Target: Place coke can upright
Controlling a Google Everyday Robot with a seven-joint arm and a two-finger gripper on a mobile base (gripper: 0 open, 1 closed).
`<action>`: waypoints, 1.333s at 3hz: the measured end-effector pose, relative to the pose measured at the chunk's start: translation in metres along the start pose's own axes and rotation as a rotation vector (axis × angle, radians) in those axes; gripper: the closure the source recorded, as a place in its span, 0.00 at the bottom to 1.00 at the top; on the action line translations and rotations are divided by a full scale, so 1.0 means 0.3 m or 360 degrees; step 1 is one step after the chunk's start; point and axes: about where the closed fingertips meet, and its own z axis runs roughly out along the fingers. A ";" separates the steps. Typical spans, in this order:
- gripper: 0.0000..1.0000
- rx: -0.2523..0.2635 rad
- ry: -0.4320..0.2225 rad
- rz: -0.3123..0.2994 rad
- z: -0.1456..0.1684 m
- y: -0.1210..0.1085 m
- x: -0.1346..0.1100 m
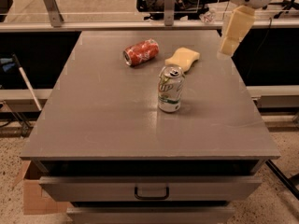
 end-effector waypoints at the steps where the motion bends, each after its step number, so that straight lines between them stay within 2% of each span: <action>1: 0.00 0.0093 0.0022 0.0025 0.025 -0.062 0.039; 2: 0.00 0.0141 -0.0070 -0.0005 0.089 -0.099 0.046; 3: 0.00 0.0152 -0.0211 -0.0076 0.169 -0.124 0.034; 4: 0.00 0.0148 -0.0232 -0.0097 0.187 -0.126 0.031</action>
Offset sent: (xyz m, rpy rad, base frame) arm 0.0623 -0.0017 -0.0282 0.1743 -0.2047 0.1022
